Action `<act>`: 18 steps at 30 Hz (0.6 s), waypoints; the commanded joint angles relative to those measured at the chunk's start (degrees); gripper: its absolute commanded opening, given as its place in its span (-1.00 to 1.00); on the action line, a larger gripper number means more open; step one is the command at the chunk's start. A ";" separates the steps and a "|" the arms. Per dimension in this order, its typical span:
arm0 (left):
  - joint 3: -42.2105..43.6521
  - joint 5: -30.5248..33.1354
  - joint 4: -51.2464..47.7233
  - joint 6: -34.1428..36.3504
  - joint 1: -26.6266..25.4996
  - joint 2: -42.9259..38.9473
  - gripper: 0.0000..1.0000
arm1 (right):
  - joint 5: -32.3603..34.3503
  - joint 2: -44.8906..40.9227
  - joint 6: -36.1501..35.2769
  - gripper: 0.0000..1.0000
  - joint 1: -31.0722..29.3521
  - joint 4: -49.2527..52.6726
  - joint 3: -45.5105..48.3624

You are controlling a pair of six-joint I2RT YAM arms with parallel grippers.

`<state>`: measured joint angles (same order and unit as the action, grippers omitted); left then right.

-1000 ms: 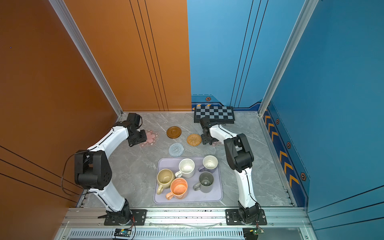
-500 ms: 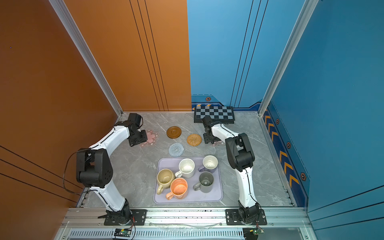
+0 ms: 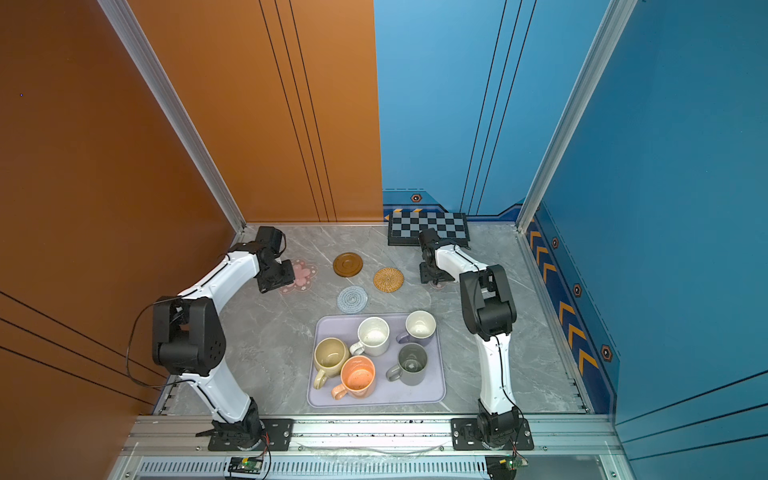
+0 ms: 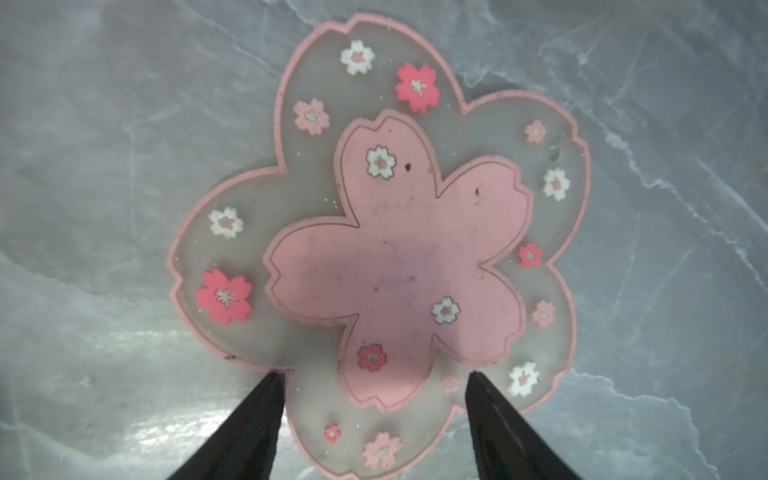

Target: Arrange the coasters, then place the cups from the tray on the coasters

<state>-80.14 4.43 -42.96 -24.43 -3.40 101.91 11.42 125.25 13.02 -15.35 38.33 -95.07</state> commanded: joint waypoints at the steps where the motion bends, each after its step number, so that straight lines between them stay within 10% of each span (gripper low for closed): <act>1: -0.72 -0.48 -0.16 0.43 0.06 -0.48 -0.21 | -0.32 0.64 1.55 0.38 1.05 2.49 2.60; 18: 0.74 -1.06 -0.19 -0.31 -0.03 -2.21 -0.21 | -5.38 -6.05 -2.93 0.79 3.94 2.54 5.34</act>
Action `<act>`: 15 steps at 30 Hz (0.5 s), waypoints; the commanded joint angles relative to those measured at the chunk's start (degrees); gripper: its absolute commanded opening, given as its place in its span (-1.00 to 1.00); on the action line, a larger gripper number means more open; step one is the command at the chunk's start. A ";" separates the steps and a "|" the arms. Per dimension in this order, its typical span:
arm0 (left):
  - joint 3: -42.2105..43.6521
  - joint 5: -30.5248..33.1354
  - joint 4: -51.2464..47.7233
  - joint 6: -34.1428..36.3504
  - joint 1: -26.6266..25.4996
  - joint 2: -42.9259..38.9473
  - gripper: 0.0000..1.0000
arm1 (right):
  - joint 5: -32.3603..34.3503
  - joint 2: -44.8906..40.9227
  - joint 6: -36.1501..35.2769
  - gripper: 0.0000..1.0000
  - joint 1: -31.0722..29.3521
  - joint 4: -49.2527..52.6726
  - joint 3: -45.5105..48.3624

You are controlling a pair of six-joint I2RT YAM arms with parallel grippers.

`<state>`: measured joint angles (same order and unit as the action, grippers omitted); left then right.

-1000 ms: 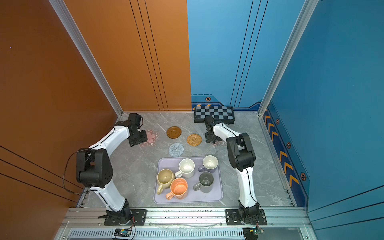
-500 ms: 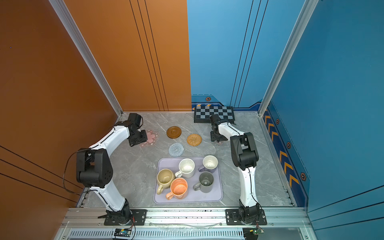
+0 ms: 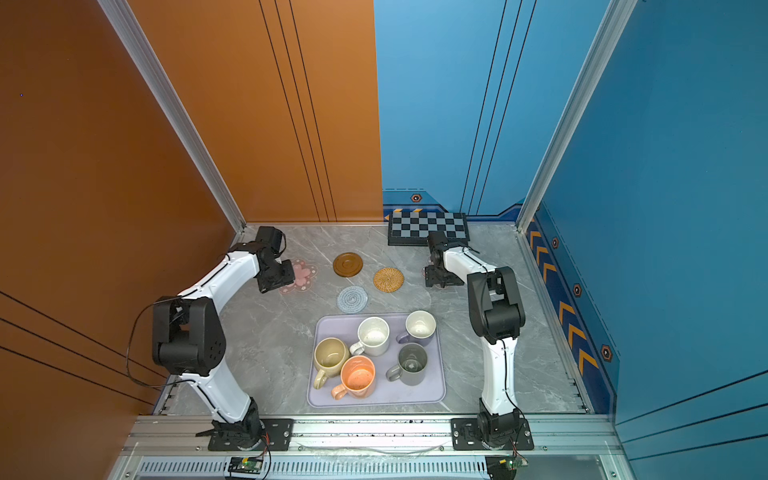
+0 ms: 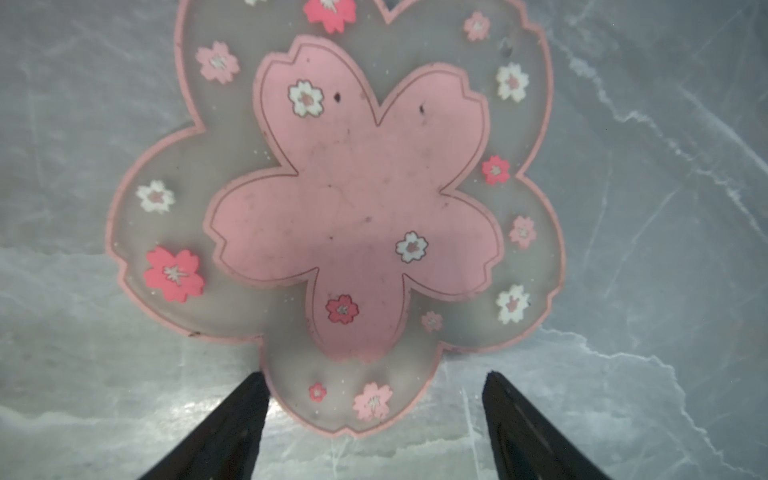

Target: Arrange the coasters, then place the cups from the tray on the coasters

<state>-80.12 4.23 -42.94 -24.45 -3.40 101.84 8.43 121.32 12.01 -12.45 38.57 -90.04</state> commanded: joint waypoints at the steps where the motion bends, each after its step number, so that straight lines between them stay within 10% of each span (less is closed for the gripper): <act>1: 0.96 -0.90 -0.22 -0.38 -0.03 -2.41 -0.21 | -2.61 -2.09 -2.83 0.82 1.40 2.30 0.05; 15: 1.84 -0.39 -0.59 -1.94 -0.36 -5.33 -0.21 | -9.12 1.53 -10.13 0.84 7.87 0.58 -7.95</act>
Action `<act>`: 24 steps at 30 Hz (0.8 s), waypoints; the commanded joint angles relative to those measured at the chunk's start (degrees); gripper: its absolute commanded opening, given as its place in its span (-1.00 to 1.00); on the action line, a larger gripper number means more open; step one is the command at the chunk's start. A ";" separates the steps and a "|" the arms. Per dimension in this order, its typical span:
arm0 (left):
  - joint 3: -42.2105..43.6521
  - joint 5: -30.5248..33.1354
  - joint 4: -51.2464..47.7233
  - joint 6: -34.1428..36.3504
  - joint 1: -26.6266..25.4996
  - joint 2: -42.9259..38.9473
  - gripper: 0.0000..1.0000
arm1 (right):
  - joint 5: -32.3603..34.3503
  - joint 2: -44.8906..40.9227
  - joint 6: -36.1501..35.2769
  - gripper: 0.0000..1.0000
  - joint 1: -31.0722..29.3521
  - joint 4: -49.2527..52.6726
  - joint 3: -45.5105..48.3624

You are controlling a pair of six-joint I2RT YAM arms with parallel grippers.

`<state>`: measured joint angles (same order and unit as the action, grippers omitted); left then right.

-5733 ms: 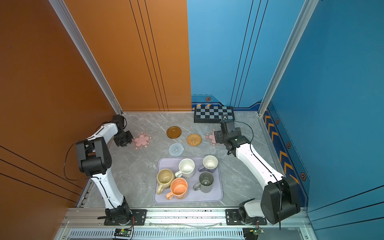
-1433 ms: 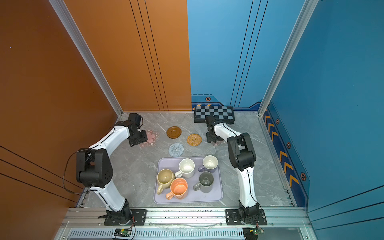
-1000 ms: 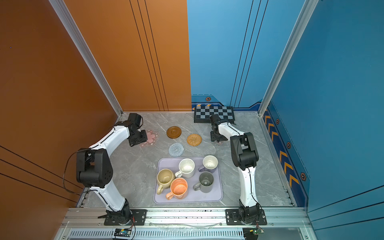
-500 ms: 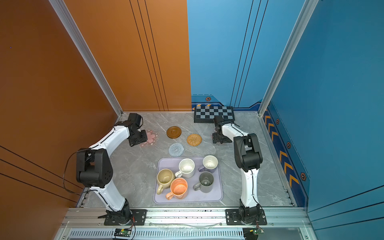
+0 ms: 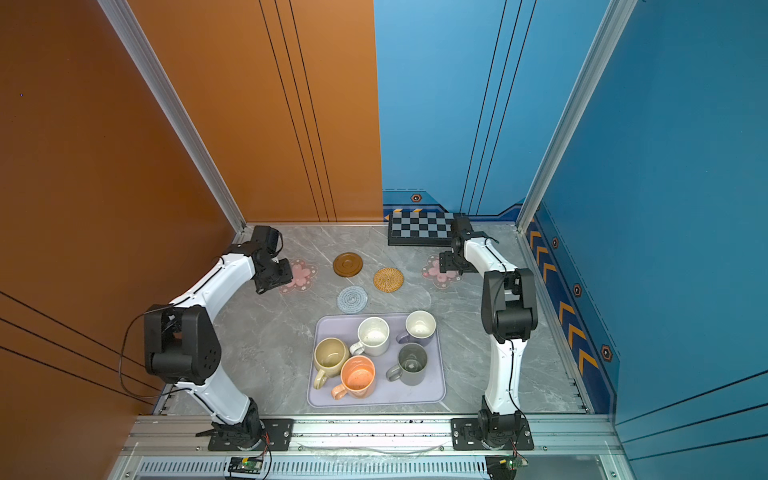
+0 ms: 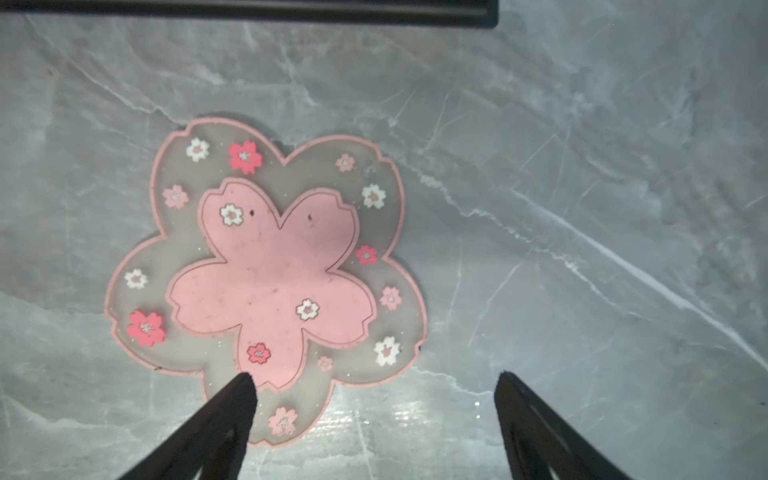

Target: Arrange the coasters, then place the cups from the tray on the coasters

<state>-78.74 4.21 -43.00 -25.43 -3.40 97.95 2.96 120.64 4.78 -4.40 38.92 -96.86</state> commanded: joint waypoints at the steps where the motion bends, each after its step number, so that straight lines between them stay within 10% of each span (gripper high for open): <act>1: 0.36 -0.32 -0.57 -1.15 -0.46 -1.45 -0.20 | -4.31 2.45 -3.31 0.84 -0.17 -0.58 -1.22; 24: -0.37 0.71 -1.25 -1.98 -1.85 -1.14 -0.20 | -12.62 8.28 -1.17 0.83 3.26 -3.01 -2.97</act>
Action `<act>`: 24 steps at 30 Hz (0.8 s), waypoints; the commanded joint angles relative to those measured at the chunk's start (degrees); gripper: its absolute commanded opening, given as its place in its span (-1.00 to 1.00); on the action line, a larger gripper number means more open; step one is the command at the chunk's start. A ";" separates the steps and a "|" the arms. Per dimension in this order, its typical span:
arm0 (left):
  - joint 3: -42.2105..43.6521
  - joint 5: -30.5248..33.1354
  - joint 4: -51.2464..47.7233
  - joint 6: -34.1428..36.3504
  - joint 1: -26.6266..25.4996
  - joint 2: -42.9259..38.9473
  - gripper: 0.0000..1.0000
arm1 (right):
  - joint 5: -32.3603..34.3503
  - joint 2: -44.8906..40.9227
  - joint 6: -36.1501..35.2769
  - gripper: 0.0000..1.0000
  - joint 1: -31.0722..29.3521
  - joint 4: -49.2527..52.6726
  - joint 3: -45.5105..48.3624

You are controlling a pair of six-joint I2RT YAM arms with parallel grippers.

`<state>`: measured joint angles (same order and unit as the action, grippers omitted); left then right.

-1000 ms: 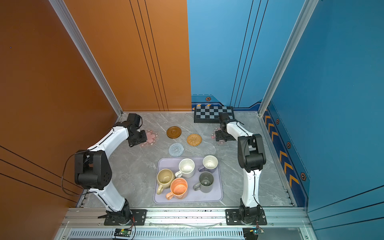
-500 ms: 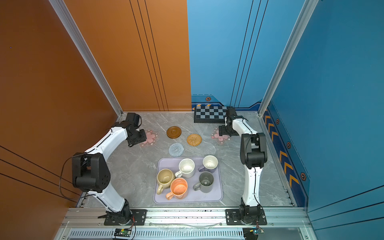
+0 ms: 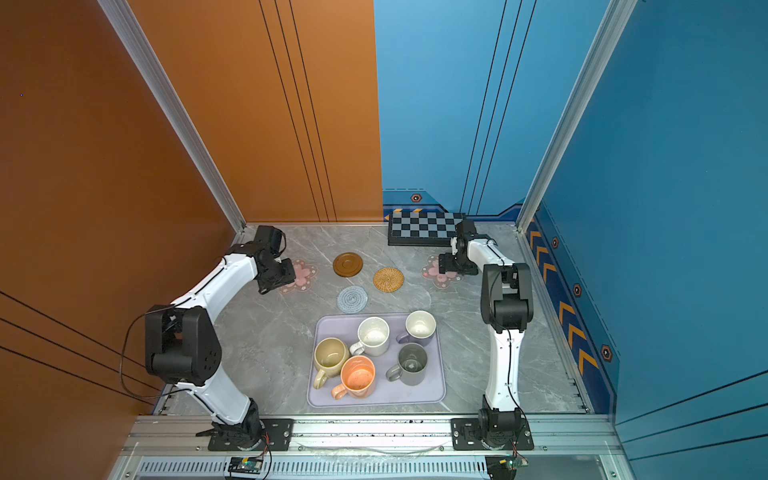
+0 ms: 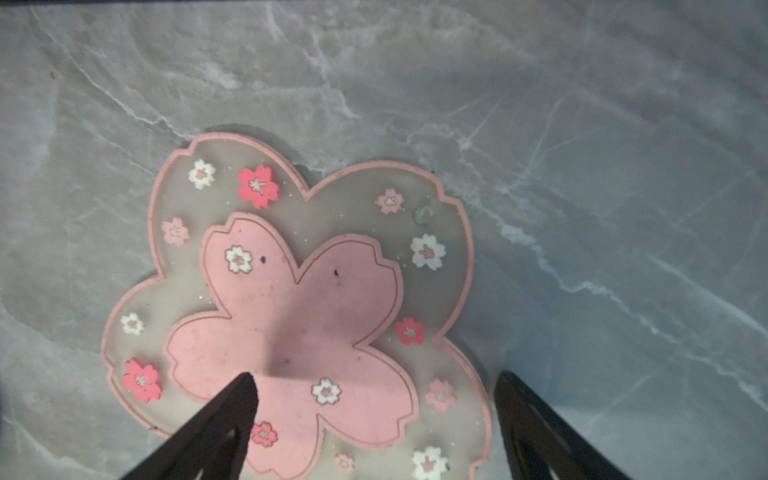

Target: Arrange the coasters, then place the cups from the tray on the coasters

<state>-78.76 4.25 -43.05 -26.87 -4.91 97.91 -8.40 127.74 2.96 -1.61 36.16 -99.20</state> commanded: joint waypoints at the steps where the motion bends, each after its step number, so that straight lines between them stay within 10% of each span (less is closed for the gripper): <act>1: -0.35 0.67 -1.15 -0.53 -0.32 -1.13 -0.21 | -1.49 1.07 0.72 0.83 0.34 -0.23 -0.20; 24: 1.37 0.04 -1.16 0.62 -0.45 -4.03 -0.20 | 4.94 -10.32 2.48 0.81 -3.49 -1.01 16.88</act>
<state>-78.70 4.23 -43.05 -26.83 -4.95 95.90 -5.28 118.76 3.90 -4.95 31.64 -84.53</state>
